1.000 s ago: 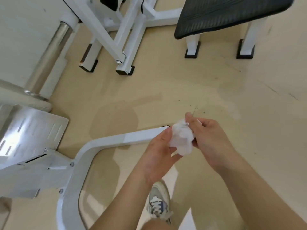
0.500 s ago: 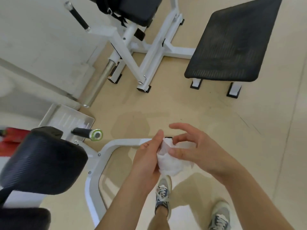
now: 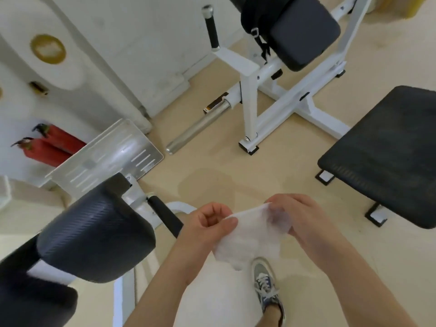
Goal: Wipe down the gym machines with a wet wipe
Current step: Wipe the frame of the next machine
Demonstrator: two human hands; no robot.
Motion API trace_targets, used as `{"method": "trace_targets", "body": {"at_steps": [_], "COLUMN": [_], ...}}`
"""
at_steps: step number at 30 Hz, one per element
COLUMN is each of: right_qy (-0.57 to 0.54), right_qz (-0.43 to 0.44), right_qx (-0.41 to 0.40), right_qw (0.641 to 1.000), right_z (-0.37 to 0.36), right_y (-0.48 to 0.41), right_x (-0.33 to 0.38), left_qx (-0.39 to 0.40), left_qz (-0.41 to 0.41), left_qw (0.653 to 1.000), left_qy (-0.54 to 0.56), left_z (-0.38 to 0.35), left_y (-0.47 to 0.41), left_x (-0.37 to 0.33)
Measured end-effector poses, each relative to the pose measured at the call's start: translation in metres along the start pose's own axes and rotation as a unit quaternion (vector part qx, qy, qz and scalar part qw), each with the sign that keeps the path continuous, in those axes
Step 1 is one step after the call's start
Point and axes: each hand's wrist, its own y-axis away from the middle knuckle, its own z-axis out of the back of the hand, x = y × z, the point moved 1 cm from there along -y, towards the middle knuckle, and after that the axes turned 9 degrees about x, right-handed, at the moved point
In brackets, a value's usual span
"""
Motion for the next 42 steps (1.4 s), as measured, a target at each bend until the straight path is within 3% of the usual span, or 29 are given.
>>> {"method": "trace_targets", "body": {"at_steps": [3,7,11,14,16,18,21,23,25,27,30,36,42], "right_qy": [0.046,0.074,0.146,0.154,0.137,0.101,0.165,0.255,0.312,0.345,0.331,0.288,0.281], "right_qz": [-0.006,-0.019,-0.023,-0.015,-0.019,-0.039,-0.037,-0.009,0.021,0.046,0.056,-0.027,-0.104], "right_qx": [0.063,0.033,-0.014,-0.012,0.019,0.09,0.158,0.16,0.143,0.139,0.162,0.25,0.247], "right_qw": [0.997,0.997,0.989,0.988,0.99,0.99,0.973,0.953,0.939,0.927,0.928,0.924,0.922], "right_z": [-0.011,-0.025,-0.035,-0.035,-0.03,-0.022,-0.01,-0.009,-0.009,-0.012,-0.023,-0.067,-0.126], "right_y": [-0.048,-0.1,-0.137,-0.17,-0.193,-0.218,-0.265,-0.299,-0.325,-0.347,-0.376,-0.42,-0.481], "right_x": [0.034,0.063,0.084,0.099,0.113,0.129,0.144,0.153,0.157,0.161,0.164,0.132,0.071], "left_qx": [-0.108,-0.183,-0.204,-0.164,-0.141,-0.172,-0.303,-0.386,-0.457,-0.499,-0.553,-0.598,-0.527], "left_qz": [0.01,0.021,0.036,0.036,0.009,-0.007,-0.006,-0.007,0.014,0.015,0.015,0.05,0.068], "left_qw": [0.989,0.974,0.961,0.953,0.94,0.931,0.908,0.889,0.879,0.866,0.833,0.799,0.833], "left_qy": [0.097,0.135,0.182,0.252,0.31,0.322,0.288,0.246,0.133,0.04,-0.001,-0.044,-0.15], "left_z": [0.033,0.05,0.064,0.078,0.087,0.095,0.102,0.102,0.101,0.106,0.134,0.226,0.327], "left_y": [-0.026,-0.058,-0.083,-0.098,-0.109,-0.123,-0.153,-0.181,-0.209,-0.232,-0.259,-0.284,-0.34], "left_x": [-0.013,-0.04,-0.06,-0.068,-0.074,-0.076,-0.081,-0.087,-0.088,-0.088,-0.091,-0.095,-0.066]}}
